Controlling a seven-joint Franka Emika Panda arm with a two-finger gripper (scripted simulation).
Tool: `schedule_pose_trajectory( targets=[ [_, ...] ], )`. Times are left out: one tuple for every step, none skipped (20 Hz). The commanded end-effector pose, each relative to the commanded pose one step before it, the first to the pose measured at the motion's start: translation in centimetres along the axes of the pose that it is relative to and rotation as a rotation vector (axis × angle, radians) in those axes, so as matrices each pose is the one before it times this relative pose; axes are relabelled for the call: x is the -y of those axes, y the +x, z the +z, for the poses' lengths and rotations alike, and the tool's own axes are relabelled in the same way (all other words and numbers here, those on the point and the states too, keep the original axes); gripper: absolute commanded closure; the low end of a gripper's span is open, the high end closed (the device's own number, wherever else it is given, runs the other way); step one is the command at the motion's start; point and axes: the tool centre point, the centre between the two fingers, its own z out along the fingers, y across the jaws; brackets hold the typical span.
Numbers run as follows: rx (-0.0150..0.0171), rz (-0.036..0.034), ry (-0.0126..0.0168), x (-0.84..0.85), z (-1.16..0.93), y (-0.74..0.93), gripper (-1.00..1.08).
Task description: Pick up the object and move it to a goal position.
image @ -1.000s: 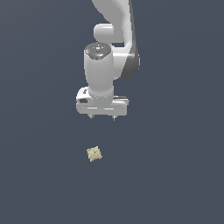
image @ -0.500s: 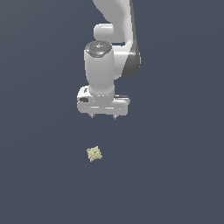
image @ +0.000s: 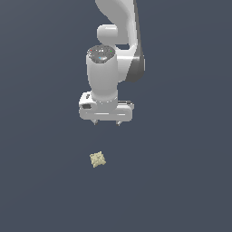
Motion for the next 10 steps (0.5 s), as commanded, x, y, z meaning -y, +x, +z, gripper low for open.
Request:
schedule_pose_trajectory(
  targets=[
    [0.00286,-0.02369,-0.00147,-0.171,0.421,0.580,-0.92],
    [0.00126,-0.01223,-0.00063,-0.090,0.209,0.298,-0.92],
    [0.00138,-0.01338,-0.00061,-0.104,0.233,0.322,-0.92],
    [0.00152,-0.01456,-0.00059,-0.119,0.258,0.345,-0.92],
    [0.00164,-0.01571,-0.00054,-0.135,0.284,0.367,-0.92],
    [0.00177,-0.01686,-0.00046,-0.153,0.311,0.386,-0.92],
    [0.00188,-0.01799,-0.00036,-0.172,0.339,0.404,-0.92],
    [0.00200,-0.01911,-0.00024,-0.193,0.368,0.420,-0.92],
    [0.00210,-0.02022,-0.00009,-0.216,0.399,0.433,-0.92],
    [0.00219,-0.02131,0.00008,-0.239,0.430,0.443,-0.92]
  ],
)
